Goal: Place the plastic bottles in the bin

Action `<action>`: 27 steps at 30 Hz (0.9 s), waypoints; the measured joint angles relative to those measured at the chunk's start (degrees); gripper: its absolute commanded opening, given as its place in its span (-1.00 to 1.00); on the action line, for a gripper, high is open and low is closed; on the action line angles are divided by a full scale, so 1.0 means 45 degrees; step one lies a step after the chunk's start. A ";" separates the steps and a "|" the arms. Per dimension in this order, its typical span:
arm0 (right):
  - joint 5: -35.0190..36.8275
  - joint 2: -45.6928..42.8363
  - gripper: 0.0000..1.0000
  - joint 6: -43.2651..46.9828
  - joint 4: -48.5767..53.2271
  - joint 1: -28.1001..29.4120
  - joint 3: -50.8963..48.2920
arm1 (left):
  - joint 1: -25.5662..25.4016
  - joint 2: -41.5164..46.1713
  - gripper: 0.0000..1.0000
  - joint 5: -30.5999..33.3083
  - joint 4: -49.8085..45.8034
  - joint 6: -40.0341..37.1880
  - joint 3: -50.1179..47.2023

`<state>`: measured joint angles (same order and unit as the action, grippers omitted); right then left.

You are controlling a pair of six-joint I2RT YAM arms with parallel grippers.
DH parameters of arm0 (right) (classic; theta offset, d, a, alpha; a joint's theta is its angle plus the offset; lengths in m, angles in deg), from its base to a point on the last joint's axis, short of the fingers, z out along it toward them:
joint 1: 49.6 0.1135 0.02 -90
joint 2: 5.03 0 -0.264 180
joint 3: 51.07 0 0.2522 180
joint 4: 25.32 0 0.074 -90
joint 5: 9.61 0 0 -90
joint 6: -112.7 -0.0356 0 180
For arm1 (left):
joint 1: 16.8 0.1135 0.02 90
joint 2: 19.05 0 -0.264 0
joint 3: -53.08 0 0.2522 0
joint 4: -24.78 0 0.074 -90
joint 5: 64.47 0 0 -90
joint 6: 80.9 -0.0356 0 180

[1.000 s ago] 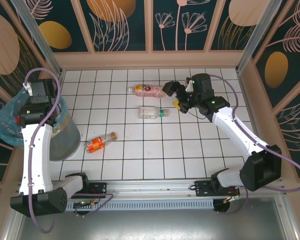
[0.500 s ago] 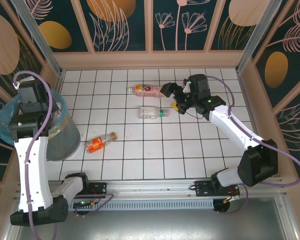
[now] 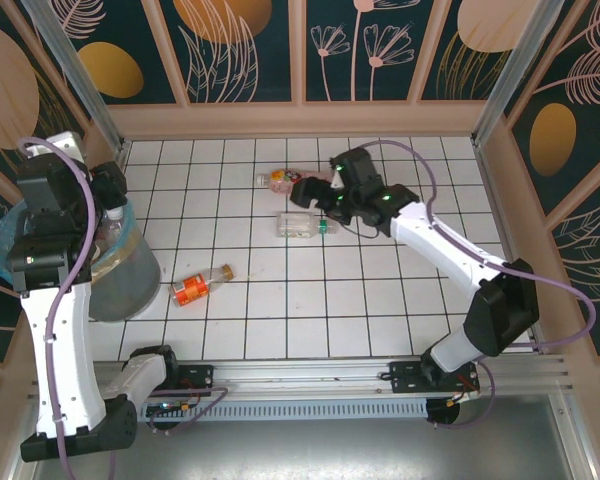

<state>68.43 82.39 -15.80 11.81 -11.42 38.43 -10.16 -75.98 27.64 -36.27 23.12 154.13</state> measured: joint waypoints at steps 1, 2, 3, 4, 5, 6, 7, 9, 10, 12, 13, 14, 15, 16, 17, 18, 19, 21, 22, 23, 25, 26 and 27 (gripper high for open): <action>0.0350 0.0097 0.82 0.0607 -0.0039 0.0505 0.0039 | 0.0000 0.0078 -0.15 -0.0549 0.0262 -0.0019 0.0000; 0.0578 0.0199 0.81 0.1243 -0.0126 0.1005 0.0039 | 0.0000 0.0146 -0.15 -0.1025 0.0510 -0.0058 -0.0029; 0.0699 0.0296 0.80 0.1817 -0.0306 0.1423 -0.0005 | -0.0024 0.0219 -0.15 -0.1418 0.0763 -0.0107 -0.0102; 0.0758 0.0413 0.80 0.2555 -0.0690 0.1923 -0.0151 | -0.0078 0.0321 -0.15 -0.1846 0.1030 -0.0175 -0.0248; 0.0695 0.0500 0.80 0.3259 -0.1098 0.2307 -0.0350 | -0.0136 0.0413 -0.14 -0.2200 0.1205 -0.0257 -0.0408; 0.0554 0.0578 0.79 0.3920 -0.1520 0.2642 -0.0583 | -0.0194 0.0491 -0.14 -0.2467 0.1311 -0.0359 -0.0573; 0.0306 0.0646 0.76 0.4561 -0.2006 0.2934 -0.0884 | -0.0291 0.0549 -0.14 -0.2735 0.1404 -0.0452 -0.0763; -0.0194 0.0811 0.67 0.5629 -0.2861 0.3274 -0.1452 | -0.0593 0.0597 -0.15 -0.3055 0.1423 -0.0661 -0.1093; -0.0325 0.0942 0.63 0.6008 -0.3201 0.3303 -0.1666 | -0.0821 0.0593 -0.15 -0.3133 0.1438 -0.0772 -0.1268; -0.0364 0.1205 0.59 0.6407 -0.3541 0.3147 -0.1802 | -0.1399 0.0588 -0.14 -0.3191 0.1447 -0.0986 -0.1690; -0.0359 0.1316 0.59 0.6484 -0.3653 0.2958 -0.1802 | -0.1695 0.0578 -0.13 -0.3186 0.1394 -0.1103 -0.1909; -0.0355 0.1360 0.59 0.6489 -0.3725 0.2725 -0.1802 | -0.2006 0.0568 -0.13 -0.3181 0.1345 -0.1229 -0.2157; -0.0350 0.1360 0.59 0.6470 -0.3735 0.2487 -0.1821 | -0.2244 0.0559 -0.12 -0.3167 0.1292 -0.1345 -0.2351; -0.0301 0.1302 0.59 0.6431 -0.3813 0.2161 -0.1889 | -0.2506 0.0534 -0.12 -0.3109 0.1205 -0.1462 -0.2565; -0.0223 0.1146 0.59 0.6358 -0.3915 0.1812 -0.2098 | -0.2817 0.0486 -0.11 -0.2968 0.1103 -0.1588 -0.2754; -0.0117 0.0899 0.59 0.6290 -0.3929 0.1481 -0.2380 | -0.3157 0.0423 -0.09 -0.2841 0.1030 -0.1705 -0.2914; 0.0034 0.0481 0.59 0.6193 -0.3997 0.1073 -0.2866 | -0.3677 0.0296 -0.06 -0.2574 0.0947 -0.1821 -0.3094; 0.0306 -0.0651 0.60 0.6023 -0.3959 0.0277 -0.3929 | -0.4813 -0.0034 -0.02 -0.2113 0.0850 -0.2035 -0.3361; 0.0461 -0.1379 0.62 0.5887 -0.3925 -0.0170 -0.4478 | -0.5561 -0.0321 0.01 -0.1783 0.0831 -0.2147 -0.3507; 0.0597 -0.2191 0.64 0.5765 -0.3895 -0.0578 -0.4974 | -0.6198 -0.0627 0.03 -0.1535 0.0835 -0.2268 -0.3623; 0.0826 -0.3672 0.65 0.5659 -0.3891 -0.1219 -0.5673 | -0.7378 -0.1360 0.08 -0.1107 0.0845 -0.2521 -0.3852; 0.0903 -0.4362 0.66 0.5615 -0.3929 -0.1477 -0.5945 | -0.7844 -0.1719 0.09 -0.0962 0.0845 -0.2628 -0.3959; 0.0981 -0.5124 0.66 0.5552 -0.3997 -0.1753 -0.6212 | -0.8291 -0.2147 0.09 -0.0869 0.0845 -0.2783 -0.4095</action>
<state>72.84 59.33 9.19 -6.17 -19.31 10.48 -47.47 -85.64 23.73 -32.47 10.60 135.70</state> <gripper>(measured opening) 0.826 0.539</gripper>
